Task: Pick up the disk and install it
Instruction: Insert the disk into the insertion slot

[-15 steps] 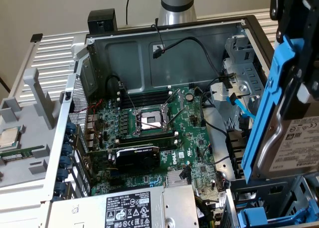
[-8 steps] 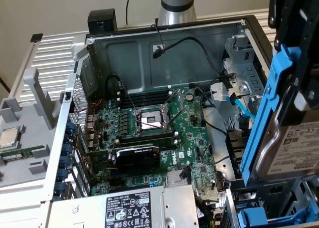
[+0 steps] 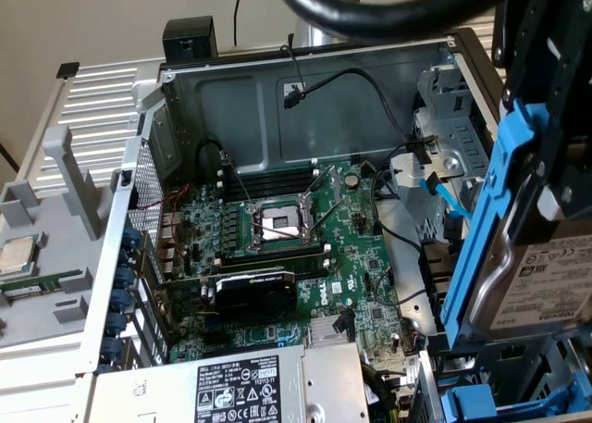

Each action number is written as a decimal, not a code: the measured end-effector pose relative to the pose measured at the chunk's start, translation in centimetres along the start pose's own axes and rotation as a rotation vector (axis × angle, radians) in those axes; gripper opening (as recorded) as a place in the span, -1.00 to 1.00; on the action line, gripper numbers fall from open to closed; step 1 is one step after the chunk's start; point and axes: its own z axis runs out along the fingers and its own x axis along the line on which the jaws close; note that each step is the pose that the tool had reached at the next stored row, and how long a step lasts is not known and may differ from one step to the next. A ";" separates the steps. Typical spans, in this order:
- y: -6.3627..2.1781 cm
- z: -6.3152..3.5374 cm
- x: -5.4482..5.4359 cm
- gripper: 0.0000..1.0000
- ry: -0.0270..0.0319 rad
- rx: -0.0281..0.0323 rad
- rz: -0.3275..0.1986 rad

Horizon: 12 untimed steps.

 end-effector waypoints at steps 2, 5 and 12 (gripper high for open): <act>0.01 0.03 0.0 -0.25 -0.0052 -0.0003 -0.004; 0.01 0.03 0.1 -0.25 -0.0080 -0.0005 -0.007; 0.00 0.05 0.2 -0.25 -0.0079 -0.0001 -0.018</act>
